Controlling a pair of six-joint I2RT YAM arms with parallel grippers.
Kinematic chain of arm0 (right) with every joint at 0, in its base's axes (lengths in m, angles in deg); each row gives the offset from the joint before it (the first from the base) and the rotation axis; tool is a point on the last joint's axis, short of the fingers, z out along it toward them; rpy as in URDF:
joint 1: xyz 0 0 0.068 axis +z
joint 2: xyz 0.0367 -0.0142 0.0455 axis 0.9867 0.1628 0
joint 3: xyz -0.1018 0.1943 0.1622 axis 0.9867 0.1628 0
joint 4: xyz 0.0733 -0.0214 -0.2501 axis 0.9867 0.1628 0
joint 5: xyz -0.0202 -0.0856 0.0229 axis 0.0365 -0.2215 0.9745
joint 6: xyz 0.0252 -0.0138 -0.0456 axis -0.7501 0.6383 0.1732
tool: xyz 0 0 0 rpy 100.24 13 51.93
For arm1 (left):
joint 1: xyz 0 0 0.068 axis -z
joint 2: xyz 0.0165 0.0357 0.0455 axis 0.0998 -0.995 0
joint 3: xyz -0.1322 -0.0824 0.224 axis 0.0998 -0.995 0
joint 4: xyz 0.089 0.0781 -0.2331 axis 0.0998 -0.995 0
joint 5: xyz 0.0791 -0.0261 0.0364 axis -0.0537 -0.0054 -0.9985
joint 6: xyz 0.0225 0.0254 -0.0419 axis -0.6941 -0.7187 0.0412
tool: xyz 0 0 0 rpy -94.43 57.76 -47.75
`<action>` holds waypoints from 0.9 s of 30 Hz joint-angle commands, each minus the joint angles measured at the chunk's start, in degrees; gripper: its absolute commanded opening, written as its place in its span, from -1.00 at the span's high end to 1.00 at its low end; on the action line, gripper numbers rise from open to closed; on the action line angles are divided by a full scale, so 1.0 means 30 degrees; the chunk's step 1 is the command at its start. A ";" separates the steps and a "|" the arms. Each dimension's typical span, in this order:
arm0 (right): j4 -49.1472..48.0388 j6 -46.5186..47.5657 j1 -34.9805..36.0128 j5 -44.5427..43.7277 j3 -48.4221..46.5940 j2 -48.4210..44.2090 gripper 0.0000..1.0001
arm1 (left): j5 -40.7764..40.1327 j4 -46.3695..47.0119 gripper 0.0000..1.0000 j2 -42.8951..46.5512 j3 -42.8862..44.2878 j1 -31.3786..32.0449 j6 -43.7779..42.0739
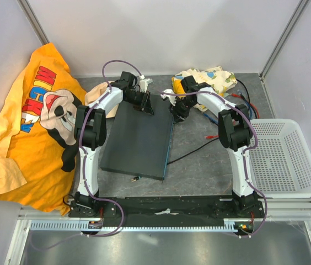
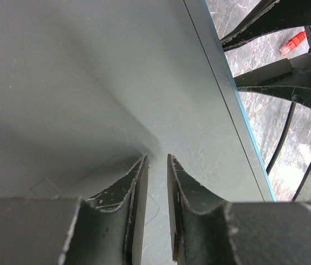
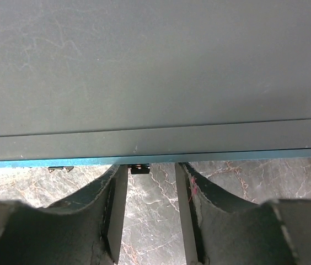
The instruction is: Pull the plug from the switch port
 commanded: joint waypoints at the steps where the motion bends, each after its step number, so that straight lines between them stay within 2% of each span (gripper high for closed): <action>1: -0.1575 -0.0061 0.0195 0.0236 0.0206 -0.0460 0.06 | -0.1107 0.0288 0.42 -0.0161 -0.0386 0.0009 0.0131; 3: -0.1575 0.0143 0.0224 0.0324 0.0294 -0.0723 0.16 | -0.1107 0.0288 0.42 -0.0162 -0.0357 0.0038 0.0131; 5: -0.1516 0.0378 0.0224 0.0469 0.0441 -0.0927 0.41 | -0.1078 0.0259 0.42 -0.0191 -0.0357 0.0038 0.0131; 8: -0.1341 0.0847 0.0253 0.0238 0.0705 -0.1016 0.62 | -0.1048 0.0288 0.42 -0.0220 -0.0357 0.0068 0.0102; 14: -0.1280 0.2925 0.0253 -0.0817 0.2576 -0.1921 0.91 | -0.1019 0.0288 0.42 -0.0220 -0.0327 0.0068 0.0102; 19: -0.3474 0.2813 -0.0097 -0.1551 0.4893 -0.2862 0.99 | -0.0990 0.0318 0.42 -0.0279 -0.0328 0.0067 0.0131; 23: -0.3538 0.0326 -0.0683 -0.1229 0.2935 -0.1578 0.99 | -0.1077 0.0318 0.42 -0.0221 -0.0356 0.0068 0.0102; 27: -0.3626 -0.0498 -0.1093 -0.1199 0.1412 -0.0988 1.00 | -0.1048 0.0347 0.42 -0.0308 -0.0298 0.0068 0.0131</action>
